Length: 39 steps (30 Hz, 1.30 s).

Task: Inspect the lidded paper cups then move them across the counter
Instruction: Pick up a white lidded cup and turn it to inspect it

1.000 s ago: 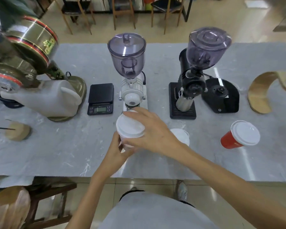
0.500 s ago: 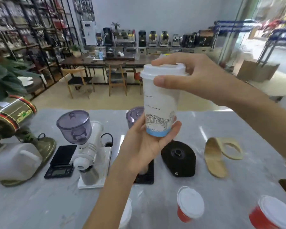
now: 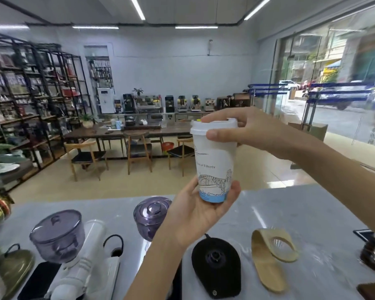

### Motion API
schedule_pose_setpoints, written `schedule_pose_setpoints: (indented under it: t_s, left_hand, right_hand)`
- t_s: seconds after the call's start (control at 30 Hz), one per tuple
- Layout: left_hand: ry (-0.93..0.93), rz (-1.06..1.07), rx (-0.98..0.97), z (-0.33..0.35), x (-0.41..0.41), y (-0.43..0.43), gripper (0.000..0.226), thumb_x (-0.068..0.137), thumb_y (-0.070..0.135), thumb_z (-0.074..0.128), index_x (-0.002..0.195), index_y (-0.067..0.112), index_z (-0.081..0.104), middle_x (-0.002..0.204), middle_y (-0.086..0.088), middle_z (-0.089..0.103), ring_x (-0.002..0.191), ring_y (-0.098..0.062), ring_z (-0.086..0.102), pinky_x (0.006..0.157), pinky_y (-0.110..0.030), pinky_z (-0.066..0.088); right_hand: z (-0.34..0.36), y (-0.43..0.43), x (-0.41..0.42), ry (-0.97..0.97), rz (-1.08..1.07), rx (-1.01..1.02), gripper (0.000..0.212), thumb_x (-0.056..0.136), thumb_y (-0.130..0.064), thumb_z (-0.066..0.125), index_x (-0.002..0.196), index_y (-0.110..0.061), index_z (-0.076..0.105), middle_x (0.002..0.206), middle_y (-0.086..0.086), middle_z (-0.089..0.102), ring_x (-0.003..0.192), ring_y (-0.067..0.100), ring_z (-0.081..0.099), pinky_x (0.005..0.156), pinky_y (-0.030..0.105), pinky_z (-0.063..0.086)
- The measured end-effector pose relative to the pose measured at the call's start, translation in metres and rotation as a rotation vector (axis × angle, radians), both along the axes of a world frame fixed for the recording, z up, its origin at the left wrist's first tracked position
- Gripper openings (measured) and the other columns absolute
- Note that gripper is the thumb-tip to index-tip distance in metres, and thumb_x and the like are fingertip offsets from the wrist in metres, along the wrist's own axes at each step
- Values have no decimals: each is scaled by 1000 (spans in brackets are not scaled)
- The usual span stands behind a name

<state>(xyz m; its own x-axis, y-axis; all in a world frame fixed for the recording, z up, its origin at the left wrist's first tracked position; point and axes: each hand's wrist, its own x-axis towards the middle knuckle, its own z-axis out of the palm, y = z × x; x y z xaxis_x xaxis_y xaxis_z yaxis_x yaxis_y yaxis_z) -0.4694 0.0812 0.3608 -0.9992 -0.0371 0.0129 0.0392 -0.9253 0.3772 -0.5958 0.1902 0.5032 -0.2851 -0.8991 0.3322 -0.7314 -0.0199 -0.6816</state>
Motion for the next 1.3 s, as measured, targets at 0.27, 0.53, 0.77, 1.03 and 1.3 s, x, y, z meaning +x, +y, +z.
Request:
schedule_pose_setpoints:
  t_s: [0.27,0.53,0.77,1.03,1.3]
  left_hand:
    - [119,206,-68,22,-15,-10,48,104,36,41,146,13,48,137,-18,53,114,-34,53,73,-30,51]
    - [302,834,-268,47,-49,12,56,91,22,61,143,12,42,142,-23,54,110,-31,62,89,-41,55]
    - [370,840,-294,44,-68,17,72,76,21,75,139,19,41,141,-20,56,112,-32,66,92,-41,58]
    - [321,797,-304,42,-80,12,62,82,8,68,137,15,40,142,-24,54,129,-49,51,101,-55,51]
    - [309,313,-54,41,-68,-5,56,98,40,57,139,1,53,136,-28,57,119,-42,57,92,-51,55]
  right_hand:
    - [32,9,-9,58,73,-57,45,84,-53,67,128,-51,58,123,-25,63,104,-7,64,75,11,55]
    - [42,-2,-7,41,-54,-233,57,81,-66,61,135,-48,52,116,-22,61,100,-4,65,75,14,58]
    - [43,-12,-25,85,-135,-315,47,78,-53,75,121,-37,64,106,-16,69,90,-5,67,79,24,58]
    - [36,-18,-42,74,-122,-320,47,77,-52,75,121,-38,66,102,-18,70,91,-5,67,80,24,60]
    - [38,-16,-47,45,-13,-346,42,73,-50,81,114,-44,70,107,-16,73,99,0,68,77,23,58]
